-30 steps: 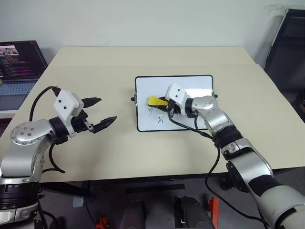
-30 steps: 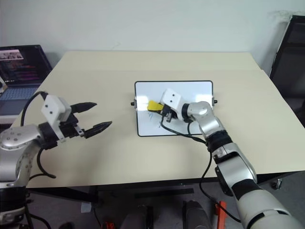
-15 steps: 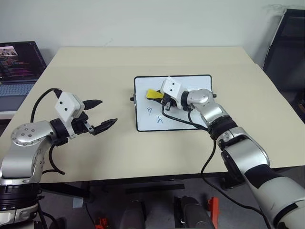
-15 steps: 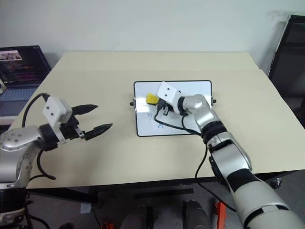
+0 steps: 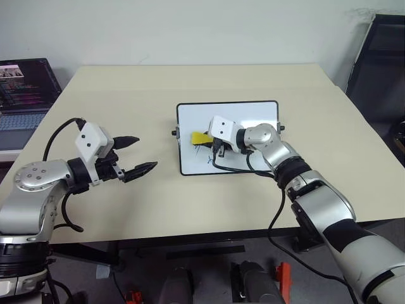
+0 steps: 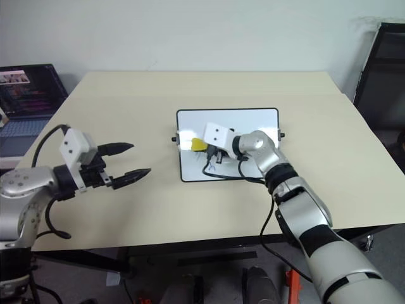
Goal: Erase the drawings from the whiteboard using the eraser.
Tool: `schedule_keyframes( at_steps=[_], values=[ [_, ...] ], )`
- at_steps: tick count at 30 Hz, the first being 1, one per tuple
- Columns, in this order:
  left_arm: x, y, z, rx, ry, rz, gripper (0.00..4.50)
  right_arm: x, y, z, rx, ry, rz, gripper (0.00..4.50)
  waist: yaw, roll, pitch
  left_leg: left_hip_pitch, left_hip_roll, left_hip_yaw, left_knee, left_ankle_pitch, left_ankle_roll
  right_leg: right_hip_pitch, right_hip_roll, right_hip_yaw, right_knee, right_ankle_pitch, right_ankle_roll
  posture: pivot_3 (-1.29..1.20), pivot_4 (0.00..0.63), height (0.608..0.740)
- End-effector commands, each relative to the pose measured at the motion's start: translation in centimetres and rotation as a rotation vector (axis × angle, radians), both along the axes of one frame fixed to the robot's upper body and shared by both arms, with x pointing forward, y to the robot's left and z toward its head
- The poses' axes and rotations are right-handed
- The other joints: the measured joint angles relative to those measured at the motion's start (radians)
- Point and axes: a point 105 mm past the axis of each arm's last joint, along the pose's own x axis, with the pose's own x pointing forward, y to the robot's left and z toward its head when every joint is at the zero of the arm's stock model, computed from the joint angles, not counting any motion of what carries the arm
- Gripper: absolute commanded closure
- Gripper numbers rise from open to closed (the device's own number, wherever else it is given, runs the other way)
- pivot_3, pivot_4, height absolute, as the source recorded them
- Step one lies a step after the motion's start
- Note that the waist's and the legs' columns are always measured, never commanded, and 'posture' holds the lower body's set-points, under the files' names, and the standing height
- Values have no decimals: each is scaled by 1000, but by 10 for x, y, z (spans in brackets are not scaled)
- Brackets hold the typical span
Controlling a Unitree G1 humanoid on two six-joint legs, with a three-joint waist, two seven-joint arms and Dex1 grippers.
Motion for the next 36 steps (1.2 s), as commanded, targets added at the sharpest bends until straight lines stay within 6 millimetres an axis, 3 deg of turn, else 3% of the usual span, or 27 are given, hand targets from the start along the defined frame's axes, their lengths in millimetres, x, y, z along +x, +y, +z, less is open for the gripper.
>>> schedule_keyframes(
  at_steps=[1,7,30,36],
  values=[
    [-2,-2,13,16,-43,-17,0,-3,-21,-38,-164,80,-22,3485,0,0,0,1,0,0,0,0,0,1,0,0,0,-1,0,0,150,740],
    [-3,-1,12,16,-36,-15,0,-4,-28,-46,-233,66,-22,3486,2,-1,-1,4,0,0,0,0,0,4,0,0,0,-5,0,0,150,740],
    [-1,2,11,28,-35,1,0,-1,-34,-42,-300,21,-6,3487,5,-2,-2,6,0,-1,0,0,0,6,0,0,0,-6,-1,0,150,740],
    [0,1,11,27,-34,-3,0,4,-30,-29,-265,-20,-23,3487,5,-1,-2,6,0,-1,0,0,0,6,0,0,0,-6,-2,0,150,740]
  ],
)
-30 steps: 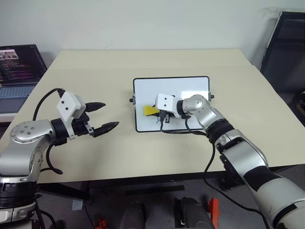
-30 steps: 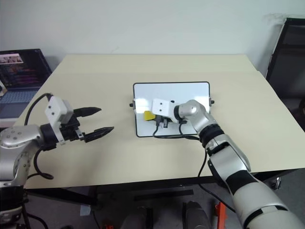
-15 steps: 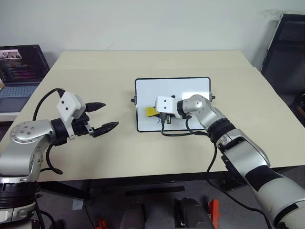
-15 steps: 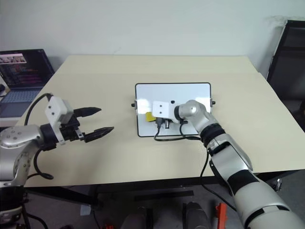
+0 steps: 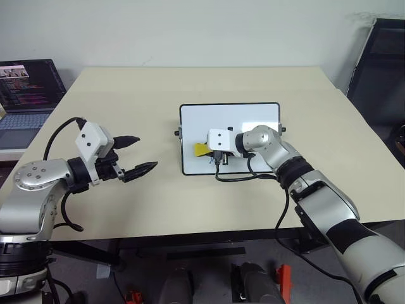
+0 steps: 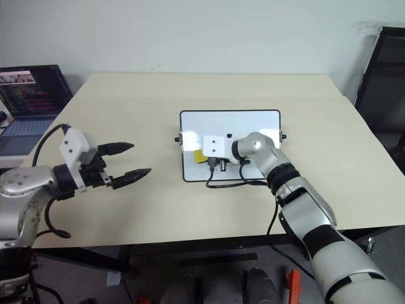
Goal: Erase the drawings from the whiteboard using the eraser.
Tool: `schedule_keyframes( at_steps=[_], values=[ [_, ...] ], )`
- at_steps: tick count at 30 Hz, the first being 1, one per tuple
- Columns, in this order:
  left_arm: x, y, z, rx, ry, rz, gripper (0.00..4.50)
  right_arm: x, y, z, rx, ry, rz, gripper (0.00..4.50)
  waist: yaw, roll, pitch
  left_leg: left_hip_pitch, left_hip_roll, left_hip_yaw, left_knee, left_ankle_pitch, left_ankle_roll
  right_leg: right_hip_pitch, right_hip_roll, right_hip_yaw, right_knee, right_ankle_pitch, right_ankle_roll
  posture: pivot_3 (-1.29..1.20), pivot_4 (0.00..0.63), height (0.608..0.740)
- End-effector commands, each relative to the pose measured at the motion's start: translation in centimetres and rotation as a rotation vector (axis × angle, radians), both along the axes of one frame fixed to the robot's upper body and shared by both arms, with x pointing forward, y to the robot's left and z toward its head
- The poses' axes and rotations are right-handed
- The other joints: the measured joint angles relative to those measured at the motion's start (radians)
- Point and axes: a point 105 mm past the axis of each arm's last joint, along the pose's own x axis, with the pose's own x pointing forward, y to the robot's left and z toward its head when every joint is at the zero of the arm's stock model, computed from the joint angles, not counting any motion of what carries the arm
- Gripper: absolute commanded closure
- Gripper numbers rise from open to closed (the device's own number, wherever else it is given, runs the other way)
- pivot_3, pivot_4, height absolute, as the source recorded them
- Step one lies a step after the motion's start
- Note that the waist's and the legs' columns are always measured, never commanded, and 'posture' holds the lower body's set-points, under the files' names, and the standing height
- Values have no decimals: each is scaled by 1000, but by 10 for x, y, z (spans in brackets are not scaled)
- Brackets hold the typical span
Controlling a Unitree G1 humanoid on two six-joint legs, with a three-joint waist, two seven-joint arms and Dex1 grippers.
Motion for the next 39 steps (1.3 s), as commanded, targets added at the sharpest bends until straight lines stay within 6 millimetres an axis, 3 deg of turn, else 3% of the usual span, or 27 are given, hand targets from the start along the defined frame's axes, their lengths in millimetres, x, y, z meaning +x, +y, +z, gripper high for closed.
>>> schedule_keyframes(
  at_steps=[1,6,18,22,26,29,31,35,39],
  values=[
    [0,0,12,22,-41,-3,0,11,-25,-16,-89,3,-98,3487,0,0,0,0,0,0,0,0,0,0,0,0,0,0,0,0,150,740],
    [2,0,11,24,-40,-4,0,22,-27,3,-33,-69,-153,3487,0,0,0,0,0,0,0,0,0,0,0,0,0,0,-1,0,150,740],
    [8,-4,11,21,-44,-20,0,39,-44,22,-1,-175,-260,3488,1,0,0,0,0,-1,0,1,2,-1,0,0,0,2,-2,0,150,740],
    [9,-5,11,24,-46,-22,0,36,-41,25,56,-138,-250,3488,2,0,0,-1,0,-1,0,1,2,-1,0,0,0,2,-2,0,150,740],
    [9,-5,12,25,-50,-26,0,28,-28,57,292,-50,-189,3488,3,1,1,-3,0,-1,0,1,2,-2,0,-1,-1,2,-2,0,150,740],
    [7,-5,12,26,-48,-28,0,16,-29,85,473,14,-109,3489,2,1,1,-9,0,-1,-1,1,2,-7,0,-1,-2,2,-1,0,150,740],
    [5,-6,11,26,-45,-31,0,7,-38,93,503,20,-79,3489,2,1,2,-13,0,0,-3,1,1,-11,0,-1,-3,6,1,0,150,740],
    [3,-8,9,21,-39,-34,0,-6,-76,110,536,-5,-112,3493,6,1,2,-26,0,-2,-3,0,1,-23,0,-3,-3,6,2,0,150,740],
    [1,-11,7,17,-35,-42,0,-11,-120,105,504,-26,-225,3494,13,1,2,-28,0,-1,-3,0,0,-25,0,-2,-4,6,2,0,150,740]
  ],
)
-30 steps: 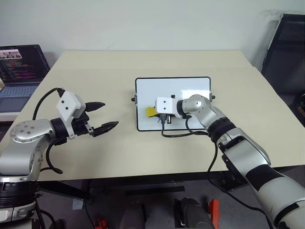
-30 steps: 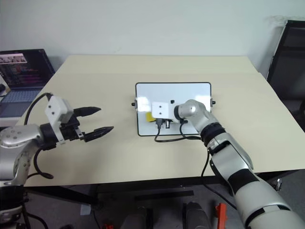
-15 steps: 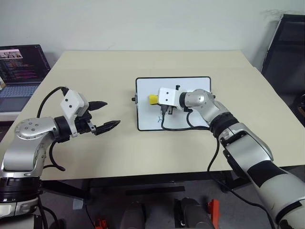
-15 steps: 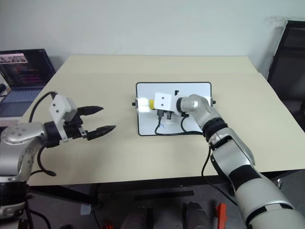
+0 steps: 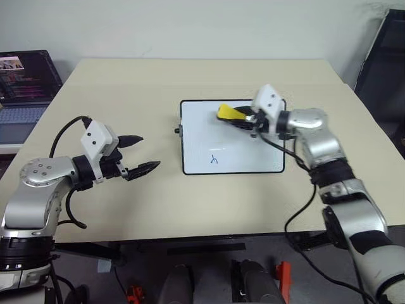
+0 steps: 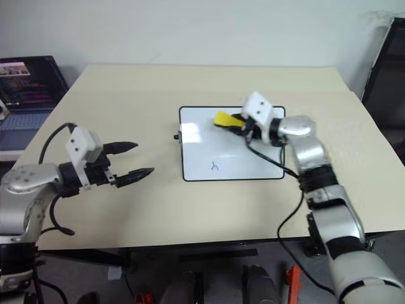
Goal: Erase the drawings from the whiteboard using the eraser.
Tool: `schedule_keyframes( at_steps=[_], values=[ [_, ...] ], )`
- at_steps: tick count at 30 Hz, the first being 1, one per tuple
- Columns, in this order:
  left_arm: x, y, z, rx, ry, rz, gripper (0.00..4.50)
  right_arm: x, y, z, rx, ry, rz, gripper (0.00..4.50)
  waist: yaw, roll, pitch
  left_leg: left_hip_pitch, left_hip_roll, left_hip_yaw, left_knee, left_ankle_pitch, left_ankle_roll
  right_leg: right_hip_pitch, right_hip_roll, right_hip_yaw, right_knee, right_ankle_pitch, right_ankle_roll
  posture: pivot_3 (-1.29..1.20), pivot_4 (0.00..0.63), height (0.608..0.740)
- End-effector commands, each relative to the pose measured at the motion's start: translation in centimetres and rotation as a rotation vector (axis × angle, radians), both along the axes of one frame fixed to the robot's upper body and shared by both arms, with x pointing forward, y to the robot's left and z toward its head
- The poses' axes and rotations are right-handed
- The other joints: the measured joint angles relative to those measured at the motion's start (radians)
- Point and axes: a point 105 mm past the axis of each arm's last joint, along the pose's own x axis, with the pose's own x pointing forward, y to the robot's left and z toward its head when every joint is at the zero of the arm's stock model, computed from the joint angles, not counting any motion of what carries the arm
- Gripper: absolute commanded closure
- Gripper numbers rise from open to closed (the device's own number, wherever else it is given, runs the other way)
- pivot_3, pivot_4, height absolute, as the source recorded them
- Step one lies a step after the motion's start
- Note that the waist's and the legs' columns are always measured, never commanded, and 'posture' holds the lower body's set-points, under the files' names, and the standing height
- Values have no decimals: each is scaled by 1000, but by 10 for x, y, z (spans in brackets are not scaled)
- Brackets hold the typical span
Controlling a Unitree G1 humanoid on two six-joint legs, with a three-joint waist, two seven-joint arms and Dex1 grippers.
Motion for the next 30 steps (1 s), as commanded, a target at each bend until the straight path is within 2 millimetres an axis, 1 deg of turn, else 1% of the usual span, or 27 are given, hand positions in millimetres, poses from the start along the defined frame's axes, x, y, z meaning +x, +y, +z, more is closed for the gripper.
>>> schedule_keyframes(
  at_steps=[1,4,6,8,10,13,17,30],
  values=[
    [-4,-7,12,6,-48,-27,0,-7,-32,12,-5,-33,-72,3494,2,0,0,0,0,0,0,0,0,0,0,0,0,0,0,0,150,740],
    [-5,-7,11,2,-45,-26,0,-9,-63,7,-23,-10,-154,3494,1,0,0,1,0,2,0,0,0,0,0,1,0,-1,0,0,150,740],
    [-5,-7,10,0,-42,-26,0,-8,-77,6,-26,-9,-197,3494,-1,0,0,2,0,3,1,0,0,0,0,2,0,0,1,0,150,740],
    [-3,-7,10,-1,-41,-27,0,-7,-84,7,-27,-18,-229,3494,-7,0,0,3,0,4,2,0,0,0,0,3,1,-2,4,0,150,740],
    [-2,-9,10,-2,-42,-32,0,-6,-87,7,-33,-25,-243,3494,-11,0,0,3,0,4,2,0,0,1,1,3,2,-2,5,0,150,740],
    [-1,-12,11,-5,-44,-47,0,-8,-84,6,-33,-22,-235,3494,-11,0,0,3,0,4,3,0,0,1,1,3,1,-2,5,0,150,740],
    [0,-11,11,-4,-40,-50,0,-8,-85,3,-41,-23,-244,3494,-10,0,0,2,0,4,2,0,0,1,1,3,0,0,1,0,150,740],
    [3,-14,10,-2,-31,-72,0,-7,-88,-2,-72,-34,-272,3494,-10,0,0,3,0,4,3,0,0,2,1,3,1,1,2,0,150,740]
  ],
)
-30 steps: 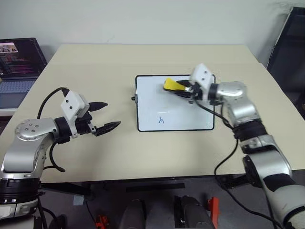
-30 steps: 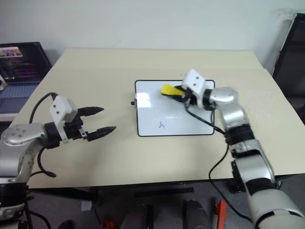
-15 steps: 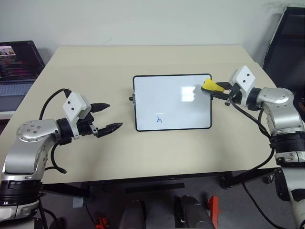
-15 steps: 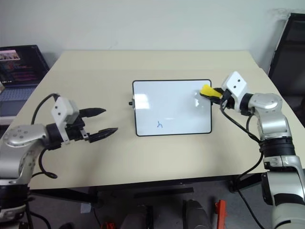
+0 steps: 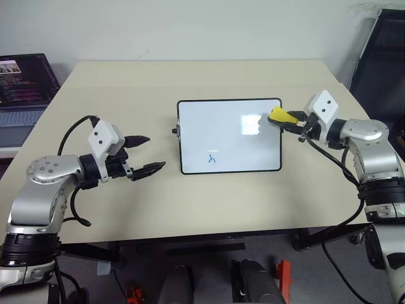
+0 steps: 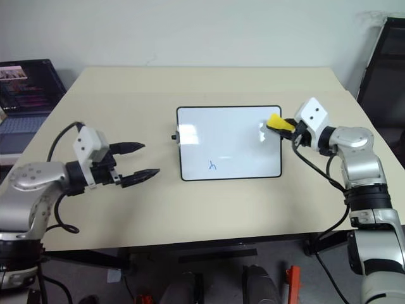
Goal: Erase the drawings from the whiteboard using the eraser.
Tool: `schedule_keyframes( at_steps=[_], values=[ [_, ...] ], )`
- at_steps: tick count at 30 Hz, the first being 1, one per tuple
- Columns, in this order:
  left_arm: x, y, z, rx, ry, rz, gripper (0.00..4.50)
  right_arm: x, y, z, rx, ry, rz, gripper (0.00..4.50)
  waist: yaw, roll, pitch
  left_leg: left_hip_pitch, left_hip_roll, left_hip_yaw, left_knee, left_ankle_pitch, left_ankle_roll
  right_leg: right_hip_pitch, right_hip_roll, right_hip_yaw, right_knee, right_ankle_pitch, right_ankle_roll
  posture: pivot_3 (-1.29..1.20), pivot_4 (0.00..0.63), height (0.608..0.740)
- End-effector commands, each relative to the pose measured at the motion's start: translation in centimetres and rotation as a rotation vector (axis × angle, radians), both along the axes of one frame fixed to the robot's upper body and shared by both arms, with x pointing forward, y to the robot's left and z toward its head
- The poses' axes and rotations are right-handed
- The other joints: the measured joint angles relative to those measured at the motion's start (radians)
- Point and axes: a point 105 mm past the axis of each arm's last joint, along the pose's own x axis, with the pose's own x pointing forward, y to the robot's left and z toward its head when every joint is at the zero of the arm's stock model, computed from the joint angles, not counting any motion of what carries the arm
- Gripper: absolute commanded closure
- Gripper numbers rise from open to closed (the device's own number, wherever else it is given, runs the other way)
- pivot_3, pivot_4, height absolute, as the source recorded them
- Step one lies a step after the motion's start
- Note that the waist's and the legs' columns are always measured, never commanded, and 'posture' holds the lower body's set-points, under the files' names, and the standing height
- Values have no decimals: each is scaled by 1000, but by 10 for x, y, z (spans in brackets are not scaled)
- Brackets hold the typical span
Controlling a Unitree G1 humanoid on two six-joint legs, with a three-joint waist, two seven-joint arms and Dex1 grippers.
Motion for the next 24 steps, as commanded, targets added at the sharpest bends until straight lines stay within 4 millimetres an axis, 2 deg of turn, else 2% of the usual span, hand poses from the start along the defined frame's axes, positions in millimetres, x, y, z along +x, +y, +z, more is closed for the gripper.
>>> schedule_keyframes(
  at_steps=[1,7,12,17,20,24],
  values=[
    [0,-4,11,5,-50,-24,0,-3,1,14,-27,-68,2,3494,0,0,0,0,0,0,0,0,0,0,0,0,0,0,0,0,150,740],
    [2,-5,12,5,-51,-25,0,-1,19,14,-10,-92,38,3494,0,0,0,0,0,0,0,0,0,0,0,0,0,0,0,0,150,740],
    [3,-8,11,3,-50,-35,0,4,58,-5,-28,-103,106,3494,-4,0,0,0,0,0,1,0,0,1,0,0,1,0,0,0,150,740],
    [2,-6,11,10,-47,-33,0,-3,101,-20,-40,-97,223,3494,-3,0,0,0,0,-1,1,0,0,1,0,0,1,0,0,0,150,740],
    [0,-4,10,13,-43,-28,0,-5,118,-31,-63,-90,262,3494,-3,0,0,0,0,-1,1,0,0,1,0,0,1,0,0,0,150,740],
    [-1,-3,9,13,-37,-25,0,-1,129,-38,-100,-97,264,3494,-3,0,0,0,0,-1,1,0,0,1,0,0,2,0,0,0,150,740]
  ],
)
